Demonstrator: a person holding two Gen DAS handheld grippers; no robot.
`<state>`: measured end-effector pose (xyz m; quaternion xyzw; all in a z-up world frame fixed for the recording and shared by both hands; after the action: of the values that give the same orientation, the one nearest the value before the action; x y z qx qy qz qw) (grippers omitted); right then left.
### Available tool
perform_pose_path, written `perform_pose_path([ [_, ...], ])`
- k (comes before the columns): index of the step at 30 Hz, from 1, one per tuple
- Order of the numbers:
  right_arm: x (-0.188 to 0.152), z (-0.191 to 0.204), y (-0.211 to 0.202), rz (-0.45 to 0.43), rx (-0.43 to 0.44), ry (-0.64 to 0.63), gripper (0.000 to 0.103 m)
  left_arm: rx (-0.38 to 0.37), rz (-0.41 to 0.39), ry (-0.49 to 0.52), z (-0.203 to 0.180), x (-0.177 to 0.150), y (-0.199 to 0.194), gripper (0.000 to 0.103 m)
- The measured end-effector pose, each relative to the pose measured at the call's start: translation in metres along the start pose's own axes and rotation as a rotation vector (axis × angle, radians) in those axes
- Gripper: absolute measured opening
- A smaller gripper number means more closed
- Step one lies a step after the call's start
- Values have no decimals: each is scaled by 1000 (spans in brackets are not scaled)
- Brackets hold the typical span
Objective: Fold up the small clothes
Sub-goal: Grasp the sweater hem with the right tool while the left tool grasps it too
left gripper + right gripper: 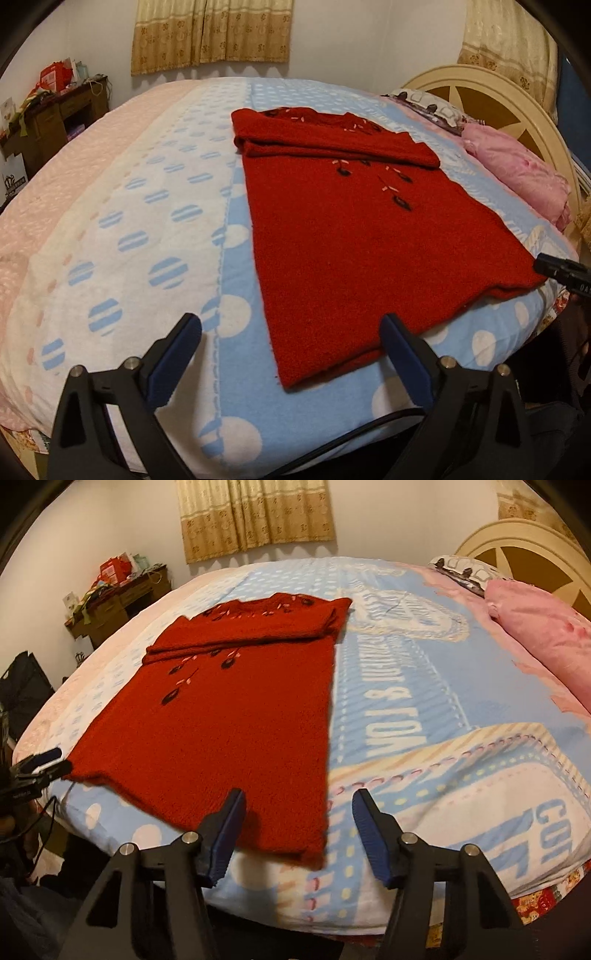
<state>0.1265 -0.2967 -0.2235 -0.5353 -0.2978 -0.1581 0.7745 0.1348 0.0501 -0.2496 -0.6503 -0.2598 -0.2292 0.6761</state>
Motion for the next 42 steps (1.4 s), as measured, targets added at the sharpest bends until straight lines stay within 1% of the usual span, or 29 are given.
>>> perform_pose_path([
  [2,-3,3,2,10,10,-6,52,-11,5,-4,0,-1,1,99],
  [5,-5,6,4,12,16,-17,38,-20,8,3,-3,-3,4,98],
  [6,-5,6,5,11,13,-18,30,-19,-1,9,-4,-4,4,98],
  [7,-5,5,6,7,6,-24,26,-18,-3,16,-4,-5,3,96],
  [8,-5,3,6,-4,-7,-30,24,-21,-1,18,-4,-4,3,93],
  [9,-6,3,6,-9,-12,-27,20,-34,1,18,-5,-4,1,91],
  [10,-7,1,6,-13,-9,-17,19,-40,2,17,-5,-4,1,86],
  [12,-7,-1,5,-17,-3,-11,18,-61,2,25,-8,-4,-2,78],
  [13,-7,0,5,-17,-5,-14,18,-75,-2,35,-11,-4,-4,71],
  [14,-7,1,4,-18,-5,-19,18,-79,-4,42,-13,-4,-5,65],
  [18,-8,4,4,-21,-2,-29,17,-82,-8,64,-17,-6,-6,63],
  [20,-9,2,4,-16,14,-17,17,-108,-2,54,-16,-6,-6,58],
  [22,-10,1,4,-17,29,-5,17,-121,2,50,-16,-6,-7,56],
  [24,-12,2,3,-19,25,-17,17,-127,-2,60,-17,-6,-9,50],
  [25,-13,3,3,-13,8,-37,17,-135,-3,65,-19,-6,-10,47],
  [27,-12,4,3,-14,-23,-62,17,-148,-2,57,-20,-6,-11,47],
  [29,-12,5,2,-23,-6,-54,17,-155,-1,51,-19,-6,-10,47],
  [30,-12,5,1,-26,7,-51,13,-160,-3,46,-19,-6,-10,46],
  [31,-12,7,0,-31,26,-56,9,-161,-8,50,-19,-6,-11,38],
  [32,-11,10,-2,-41,42,-64,9,-165,-12,53,-20,-5,-11,23],
  [33,-11,12,-4,-49,44,-70,8,-190,-11,46,-21,-5,-13,19],
  [34,-9,15,-7,-67,51,-80,8,-212,-7,31,-22,-4,-14,18],
  [36,-4,19,-14,-97,69,-83,7,-221,-18,18,-21,-1,-16,17],
  [39,10,19,-27,-153,73,-77,7,-245,-31,-9,-18,9,-20,16],
  [42,27,17,-40,-193,112,-44,7,-254,-50,-25,-13,24,-25,16],
])
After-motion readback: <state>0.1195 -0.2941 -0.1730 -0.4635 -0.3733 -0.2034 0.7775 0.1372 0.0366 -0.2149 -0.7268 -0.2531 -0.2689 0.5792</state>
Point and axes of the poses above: each gripper's, at about its wrist camera, not at the fingertips, and y roughly the way its jaws point, z to its left, x to its top, the point moved 10 cm from there along y, roughly the way its jaws point, and after that the axes turned 12 degrees about x, right-handed, at the moved point
